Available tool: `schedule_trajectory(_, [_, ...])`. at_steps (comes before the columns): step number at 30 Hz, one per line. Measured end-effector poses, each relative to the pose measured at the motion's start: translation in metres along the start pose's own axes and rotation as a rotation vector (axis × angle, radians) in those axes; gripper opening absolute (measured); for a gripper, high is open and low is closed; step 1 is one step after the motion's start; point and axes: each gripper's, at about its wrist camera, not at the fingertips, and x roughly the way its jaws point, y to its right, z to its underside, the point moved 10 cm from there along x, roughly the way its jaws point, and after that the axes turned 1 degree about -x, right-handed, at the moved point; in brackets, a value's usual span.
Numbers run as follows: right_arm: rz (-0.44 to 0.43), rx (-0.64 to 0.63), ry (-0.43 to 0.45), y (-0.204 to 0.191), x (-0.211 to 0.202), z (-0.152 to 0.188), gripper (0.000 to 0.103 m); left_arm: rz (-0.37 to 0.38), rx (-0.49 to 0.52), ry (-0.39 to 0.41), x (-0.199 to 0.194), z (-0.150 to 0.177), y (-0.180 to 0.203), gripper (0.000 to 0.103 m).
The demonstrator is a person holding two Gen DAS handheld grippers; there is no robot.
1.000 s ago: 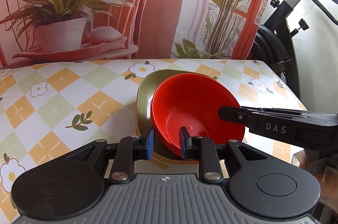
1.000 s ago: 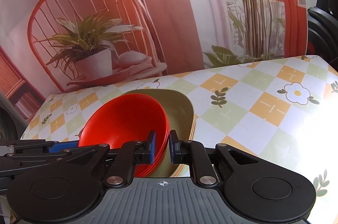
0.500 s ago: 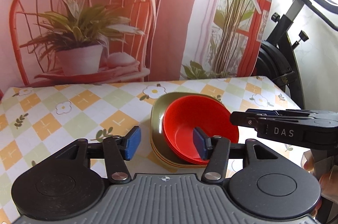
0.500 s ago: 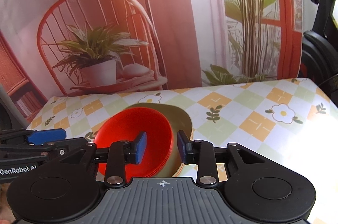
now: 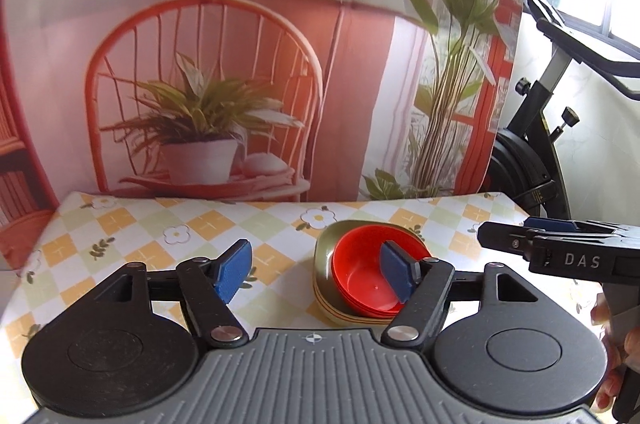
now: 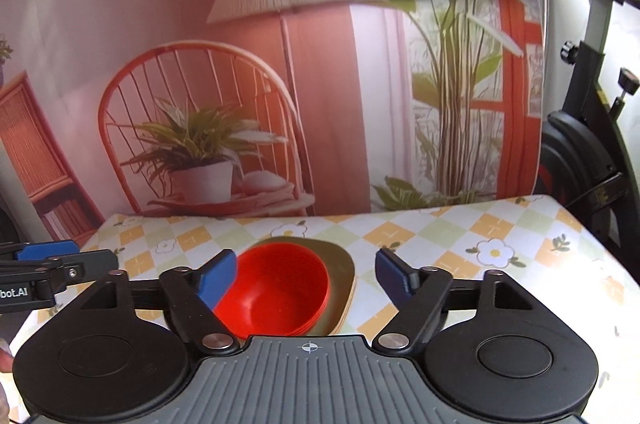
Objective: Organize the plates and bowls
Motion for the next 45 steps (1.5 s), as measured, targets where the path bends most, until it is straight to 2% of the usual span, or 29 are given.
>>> schedule_trajectory(2, [-0.014, 0.004, 0.017, -0.003, -0.013, -0.006, 0.091, -0.003, 0.004, 0.024, -0.014, -0.004, 0.001, 0.079])
schedule_trajectory(7, [-0.028, 0.010, 0.068, -0.014, -0.043, -0.018, 0.103, 0.006, -0.004, 0.080, -0.048, -0.013, 0.004, 0.090])
schedule_trajectory(14, [-0.035, 0.025, 0.134, -0.028, -0.085, -0.029, 0.103, 0.000, 0.032, 0.142, -0.091, -0.023, 0.007, 0.103])
schedule_trajectory(16, [-0.035, 0.033, 0.152, -0.030, -0.097, -0.032, 0.103, 0.012, 0.029, 0.151, -0.103, -0.025, 0.008, 0.103])
schedule_trajectory(20, [-0.036, 0.032, 0.191, -0.038, -0.122, -0.039, 0.103, -0.011, 0.016, 0.180, -0.127, -0.028, 0.004, 0.103])
schedule_trajectory(25, [-0.035, -0.004, 0.231, -0.049, -0.152, -0.046, 0.103, 0.018, -0.001, 0.191, -0.156, -0.031, 0.004, 0.103])
schedule_trajectory(30, [-0.005, -0.059, 0.265, -0.061, -0.182, -0.049, 0.103, -0.031, 0.026, 0.216, -0.187, -0.031, 0.005, 0.103])
schedule_trajectory(42, [-0.025, -0.036, 0.300, -0.075, -0.236, -0.036, 0.103, -0.128, 0.079, 0.277, -0.247, -0.027, 0.015, 0.103])
schedule_trajectory(45, [-0.028, -0.041, 0.308, -0.080, -0.245, -0.034, 0.103, -0.127, 0.088, 0.287, -0.258, -0.025, 0.018, 0.103])
